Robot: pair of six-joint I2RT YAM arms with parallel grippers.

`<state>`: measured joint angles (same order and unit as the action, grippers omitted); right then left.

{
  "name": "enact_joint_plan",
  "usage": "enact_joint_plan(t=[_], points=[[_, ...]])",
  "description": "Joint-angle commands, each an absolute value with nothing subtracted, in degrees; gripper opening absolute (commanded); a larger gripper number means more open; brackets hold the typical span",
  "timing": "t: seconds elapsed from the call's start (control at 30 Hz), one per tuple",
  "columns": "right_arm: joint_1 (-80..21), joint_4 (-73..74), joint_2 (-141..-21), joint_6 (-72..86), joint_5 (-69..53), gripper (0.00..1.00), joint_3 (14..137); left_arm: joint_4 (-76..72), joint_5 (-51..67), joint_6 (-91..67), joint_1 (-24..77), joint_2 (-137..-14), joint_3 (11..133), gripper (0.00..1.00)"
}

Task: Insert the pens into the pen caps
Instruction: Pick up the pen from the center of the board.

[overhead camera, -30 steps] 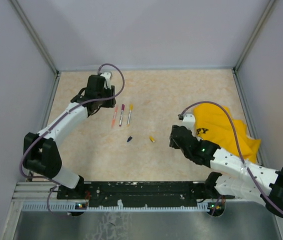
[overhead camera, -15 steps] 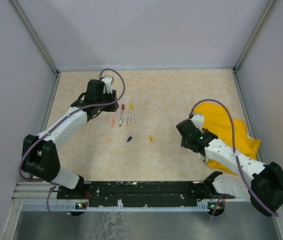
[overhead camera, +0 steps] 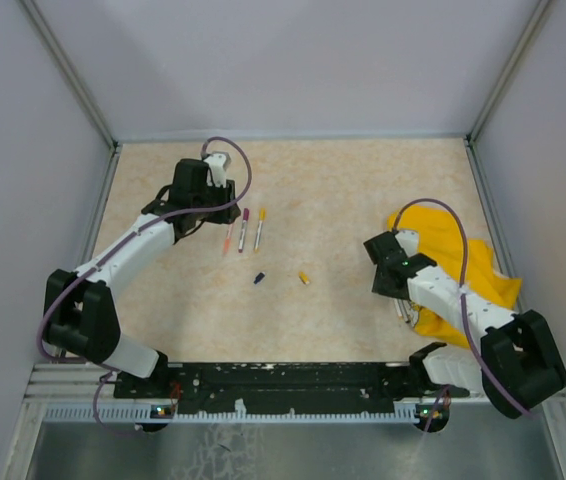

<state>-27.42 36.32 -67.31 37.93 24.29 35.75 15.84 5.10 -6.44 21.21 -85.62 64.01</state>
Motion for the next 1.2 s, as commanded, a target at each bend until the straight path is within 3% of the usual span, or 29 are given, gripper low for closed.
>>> enact_joint_plan(t=[0.0,0.7,1.17], points=[[-24.9,34.5,-68.2,35.8,22.2,0.37,36.3,14.9,6.2,-5.5,21.0,-84.7,64.8,0.46],[-20.9,34.8,-74.3,34.6,21.0,0.35,36.6,15.2,7.4,-5.3,21.0,-86.4,65.5,0.45],[-20.3,33.2,-74.3,34.6,14.6,0.11,36.1,15.3,8.4,-5.3,21.0,-87.2,66.2,0.44]])
